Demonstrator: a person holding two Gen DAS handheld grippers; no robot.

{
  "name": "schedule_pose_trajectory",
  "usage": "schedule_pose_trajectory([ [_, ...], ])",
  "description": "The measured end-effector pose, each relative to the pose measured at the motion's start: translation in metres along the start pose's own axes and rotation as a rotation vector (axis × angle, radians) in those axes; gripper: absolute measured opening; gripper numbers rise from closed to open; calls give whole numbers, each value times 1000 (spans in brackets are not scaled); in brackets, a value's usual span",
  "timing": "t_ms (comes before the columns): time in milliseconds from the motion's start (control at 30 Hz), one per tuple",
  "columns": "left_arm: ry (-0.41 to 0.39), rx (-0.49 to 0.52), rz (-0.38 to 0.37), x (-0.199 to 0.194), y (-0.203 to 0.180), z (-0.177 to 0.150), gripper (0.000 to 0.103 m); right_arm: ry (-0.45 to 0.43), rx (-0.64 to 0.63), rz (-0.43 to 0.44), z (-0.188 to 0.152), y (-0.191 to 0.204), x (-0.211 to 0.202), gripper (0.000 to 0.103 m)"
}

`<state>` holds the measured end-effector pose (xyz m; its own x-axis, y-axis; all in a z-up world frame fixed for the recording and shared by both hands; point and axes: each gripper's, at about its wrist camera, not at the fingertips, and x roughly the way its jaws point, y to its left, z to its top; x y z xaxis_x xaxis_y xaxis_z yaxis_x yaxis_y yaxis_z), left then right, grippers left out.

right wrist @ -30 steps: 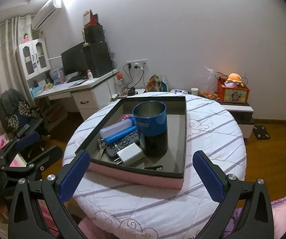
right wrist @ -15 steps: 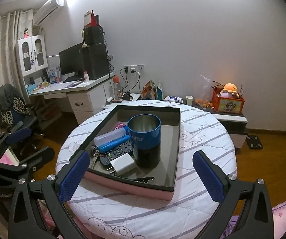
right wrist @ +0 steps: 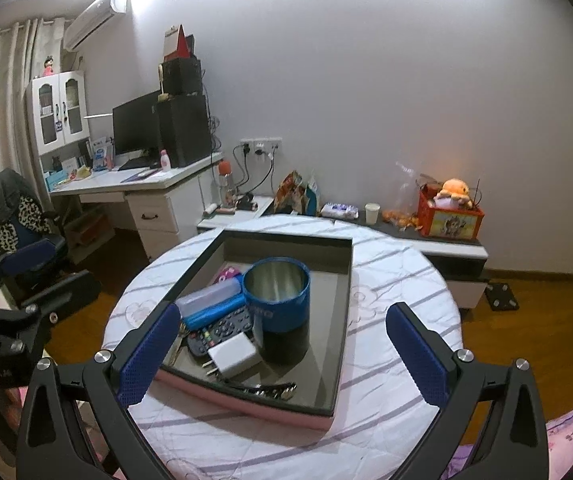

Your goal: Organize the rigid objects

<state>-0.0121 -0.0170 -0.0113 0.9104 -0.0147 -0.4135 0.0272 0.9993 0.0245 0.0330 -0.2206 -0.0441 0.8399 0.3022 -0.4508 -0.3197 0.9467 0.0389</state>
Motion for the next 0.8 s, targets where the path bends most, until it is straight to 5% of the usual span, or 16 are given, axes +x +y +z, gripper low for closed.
schedule_pose_trajectory([
  [333, -72, 22, 59, -12, -5, 11, 103, -104, -14, -49, 18, 0, -15, 103],
  [800, -66, -30, 97, -11, 6, 9, 103, -156, -16, -84, 20, 6, -16, 103],
])
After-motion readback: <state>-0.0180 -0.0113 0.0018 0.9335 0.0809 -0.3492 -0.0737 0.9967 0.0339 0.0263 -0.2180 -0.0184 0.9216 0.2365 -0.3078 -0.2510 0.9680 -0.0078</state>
